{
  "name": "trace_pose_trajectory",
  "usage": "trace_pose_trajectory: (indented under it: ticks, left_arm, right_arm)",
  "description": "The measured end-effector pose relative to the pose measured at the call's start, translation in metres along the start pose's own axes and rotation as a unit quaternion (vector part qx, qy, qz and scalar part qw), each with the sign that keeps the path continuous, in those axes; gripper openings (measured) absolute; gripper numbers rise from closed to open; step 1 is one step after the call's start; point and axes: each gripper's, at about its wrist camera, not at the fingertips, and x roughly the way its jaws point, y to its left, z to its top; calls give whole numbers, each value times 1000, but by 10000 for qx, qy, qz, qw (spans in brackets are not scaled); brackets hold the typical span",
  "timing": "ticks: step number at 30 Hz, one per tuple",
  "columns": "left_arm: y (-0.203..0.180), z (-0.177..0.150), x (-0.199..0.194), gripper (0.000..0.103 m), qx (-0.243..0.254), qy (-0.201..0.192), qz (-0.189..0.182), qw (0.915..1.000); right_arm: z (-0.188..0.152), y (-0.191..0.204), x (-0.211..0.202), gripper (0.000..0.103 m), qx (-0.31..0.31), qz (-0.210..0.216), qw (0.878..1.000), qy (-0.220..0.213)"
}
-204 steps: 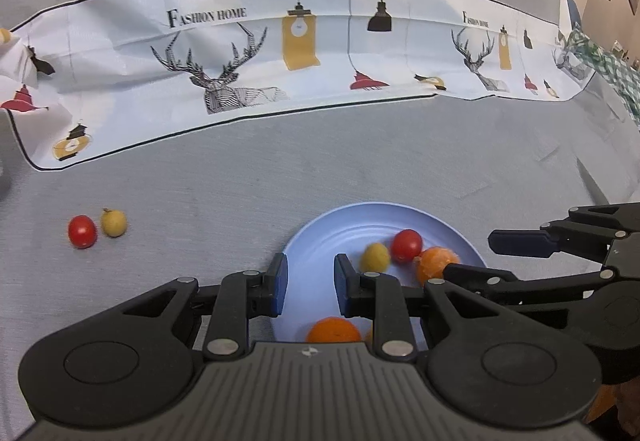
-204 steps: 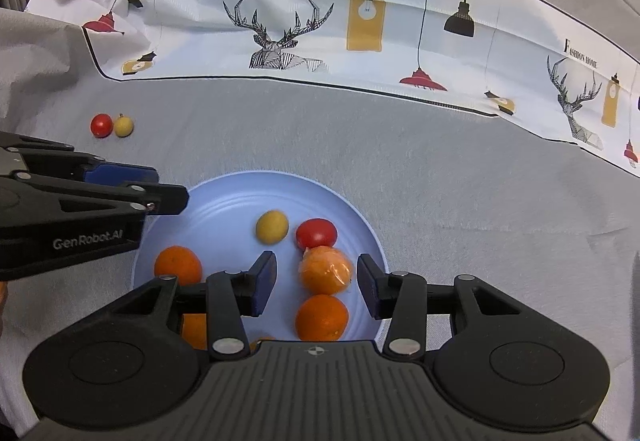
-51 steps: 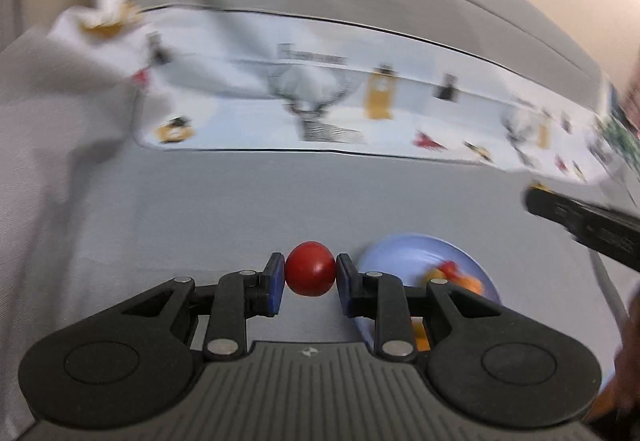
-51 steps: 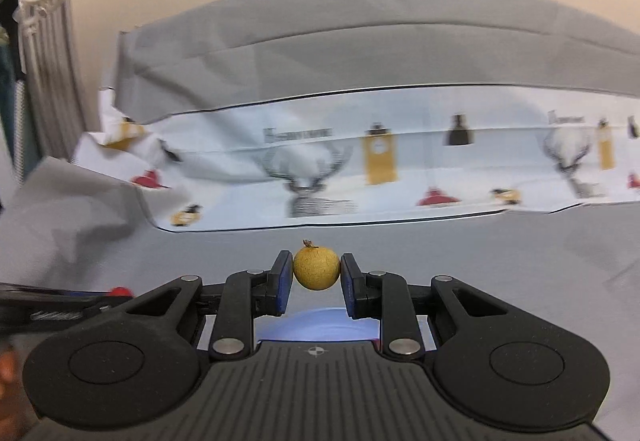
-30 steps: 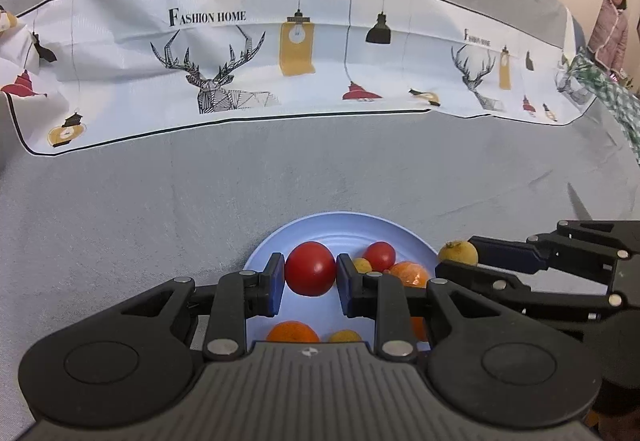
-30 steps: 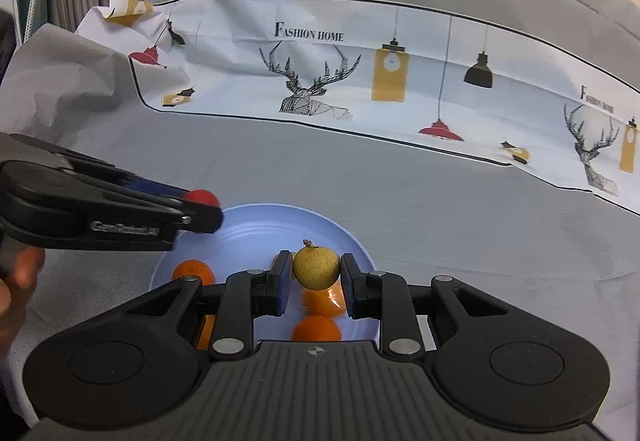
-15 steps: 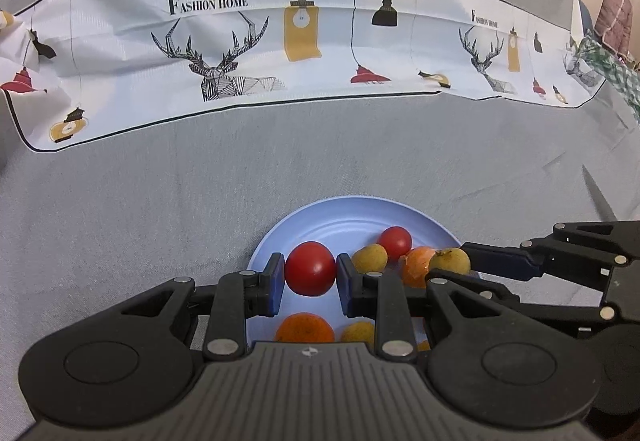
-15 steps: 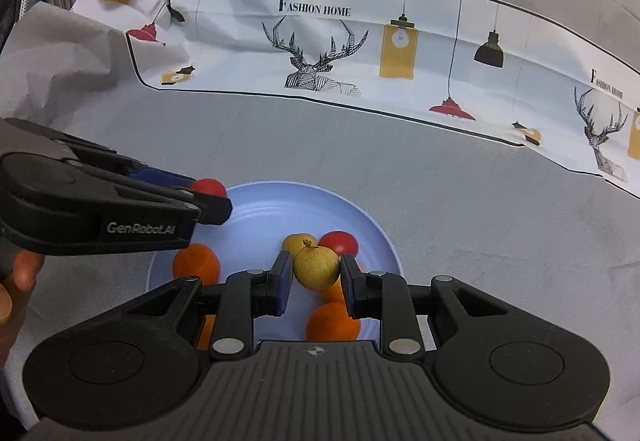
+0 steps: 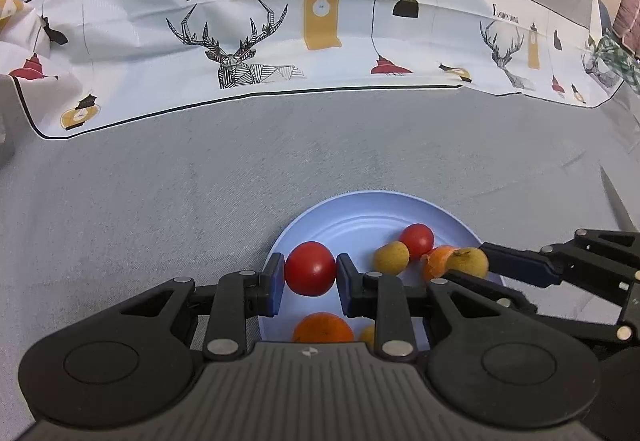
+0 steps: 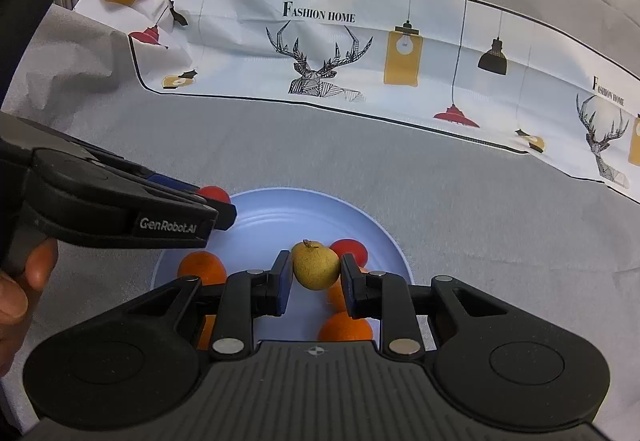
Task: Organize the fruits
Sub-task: 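Carry the red tomato and the yellow fruit over the blue plate, then open left gripper to drop the tomato while right gripper releases the yellow fruit onto the plate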
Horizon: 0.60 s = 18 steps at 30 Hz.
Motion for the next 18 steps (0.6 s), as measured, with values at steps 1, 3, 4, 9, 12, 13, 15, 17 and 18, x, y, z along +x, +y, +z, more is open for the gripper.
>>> trace_pose_trajectory:
  ticks: [1, 3, 4, 9, 12, 13, 15, 17, 18]
  left_arm:
    - [0, 0, 0, 30, 2, -9, -11, 10000]
    - [1, 2, -2, 30, -44, -53, -90, 9999]
    - [0, 3, -2, 30, -67, -71, -122, 9999]
    - [-2, 3, 4, 30, -85, -1, -184, 9998]
    - [-3, 4, 4, 30, -112, -25, -213, 9997]
    - [-5, 4, 3, 30, -95, -36, -220, 9997]
    - [-7, 3, 2, 30, -57, -55, -234, 9997]
    - [-8, 3, 2, 30, -55, -62, -244, 9997]
    - [-7, 3, 1, 30, -67, -64, -251, 9996]
  right_arm:
    - [0, -1, -1, 27, 3, 0, 10000, -9]
    - [0, -1, -1, 27, 1, 8, 10000, -49]
    - [1, -1, 0, 27, 10, 8, 10000, -52]
    - [3, -1, 3, 27, -8, 28, 10000, 37]
    - [3, -1, 2, 27, -16, 41, 10000, 82]
    - [4, -1, 2, 27, -7, 54, 9999, 103]
    - [5, -2, 3, 27, -20, 62, 9999, 143]
    - [5, -1, 2, 27, -32, 81, 9998, 158]
    - [5, 0, 1, 27, -42, 89, 9998, 178]
